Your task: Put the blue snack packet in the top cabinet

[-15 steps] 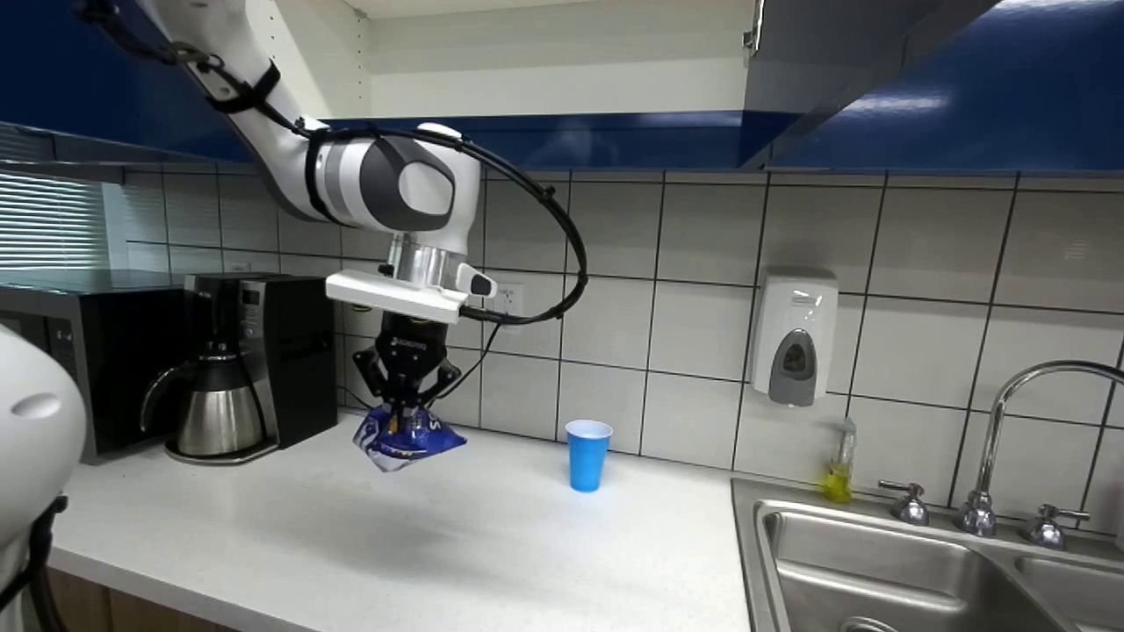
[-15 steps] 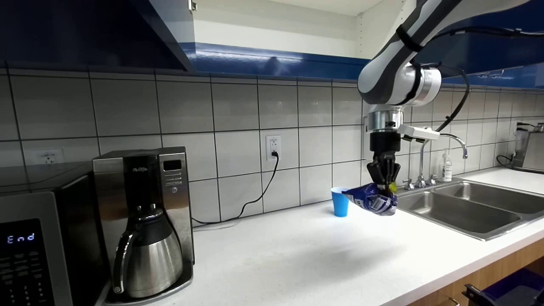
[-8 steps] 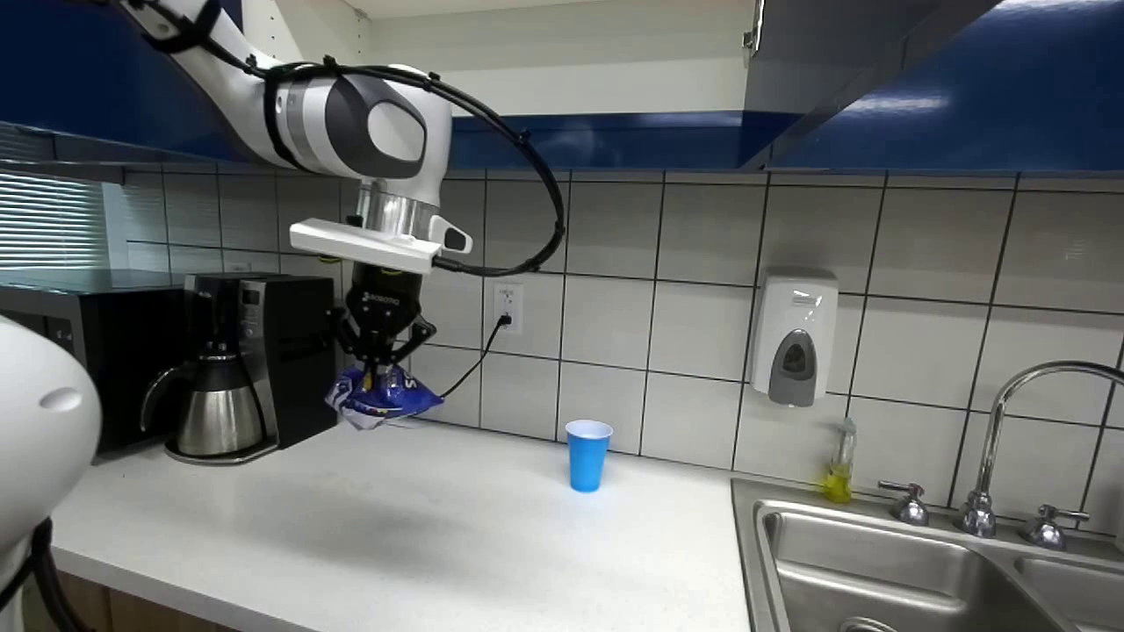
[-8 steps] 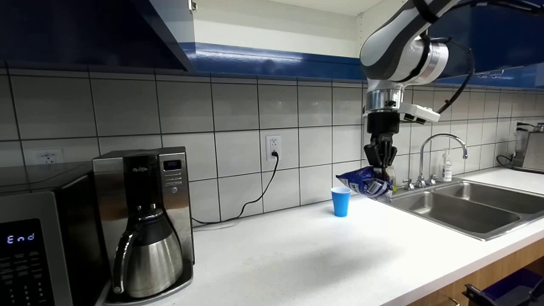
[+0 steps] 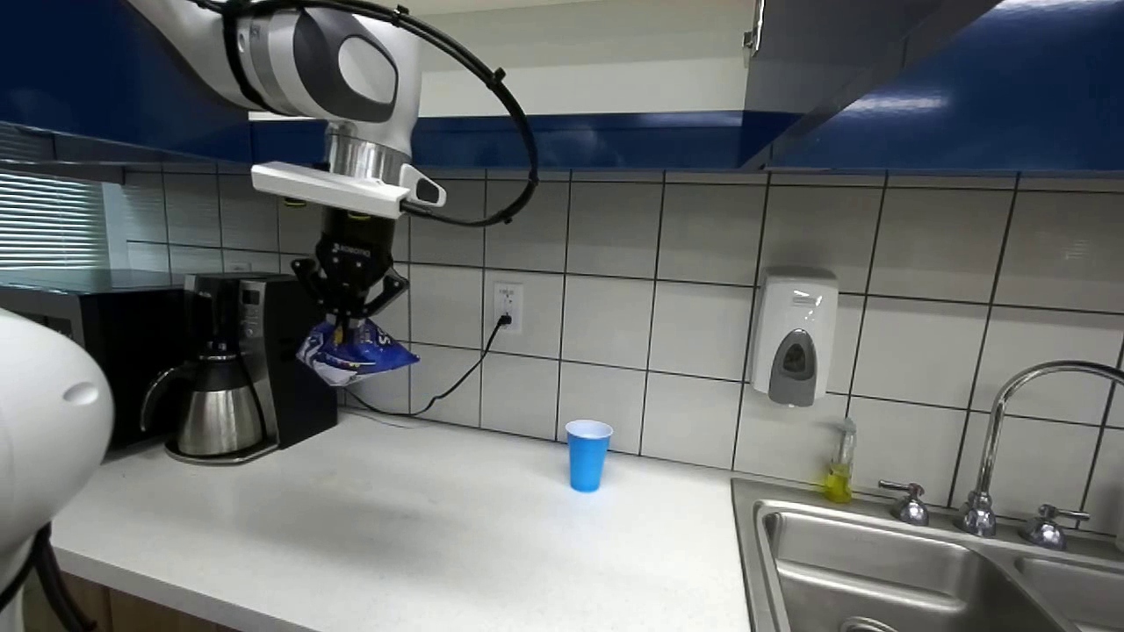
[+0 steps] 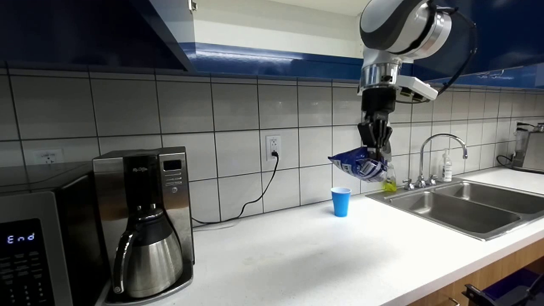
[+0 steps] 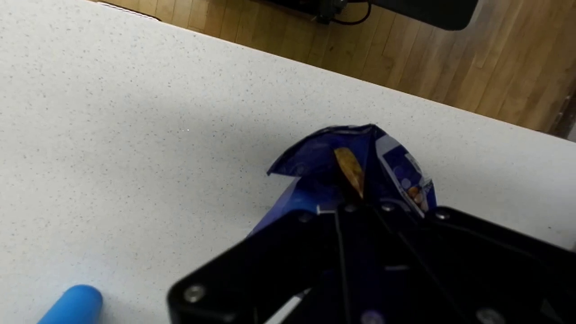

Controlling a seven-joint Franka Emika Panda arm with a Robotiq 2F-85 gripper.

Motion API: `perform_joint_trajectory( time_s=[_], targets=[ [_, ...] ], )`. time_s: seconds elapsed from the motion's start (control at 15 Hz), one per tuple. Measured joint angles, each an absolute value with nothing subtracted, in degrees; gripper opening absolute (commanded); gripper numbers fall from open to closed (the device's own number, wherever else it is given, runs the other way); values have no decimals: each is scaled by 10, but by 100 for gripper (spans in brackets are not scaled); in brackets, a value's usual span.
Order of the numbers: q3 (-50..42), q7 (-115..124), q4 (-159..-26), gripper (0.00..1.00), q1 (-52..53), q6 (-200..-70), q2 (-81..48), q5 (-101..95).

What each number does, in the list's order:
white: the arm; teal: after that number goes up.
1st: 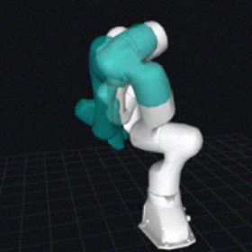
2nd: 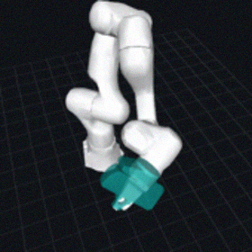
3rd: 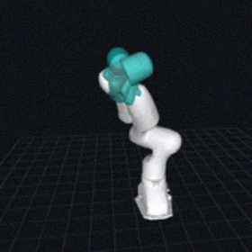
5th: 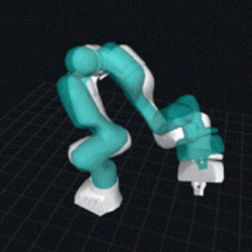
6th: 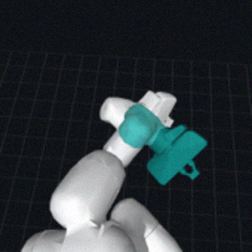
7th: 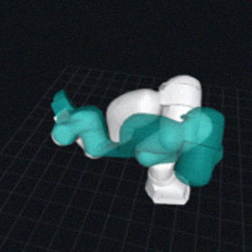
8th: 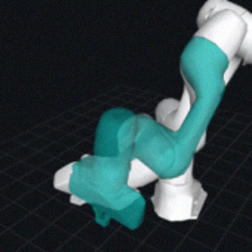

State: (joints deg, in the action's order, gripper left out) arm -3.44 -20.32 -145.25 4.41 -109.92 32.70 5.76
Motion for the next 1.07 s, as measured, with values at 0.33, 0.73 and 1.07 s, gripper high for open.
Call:
perform_joint_trajectory(
  time_s=[0.33, 0.73, 1.07],
  targets=[
    [-23, -179, -1410, 0, 64, -1051, 335, 82],
    [-12, -160, -1366, 0, 72, -1027, 336, 98],
    [-6, -146, -1332, 0, 72, -1024, 337, 98]
  ],
)
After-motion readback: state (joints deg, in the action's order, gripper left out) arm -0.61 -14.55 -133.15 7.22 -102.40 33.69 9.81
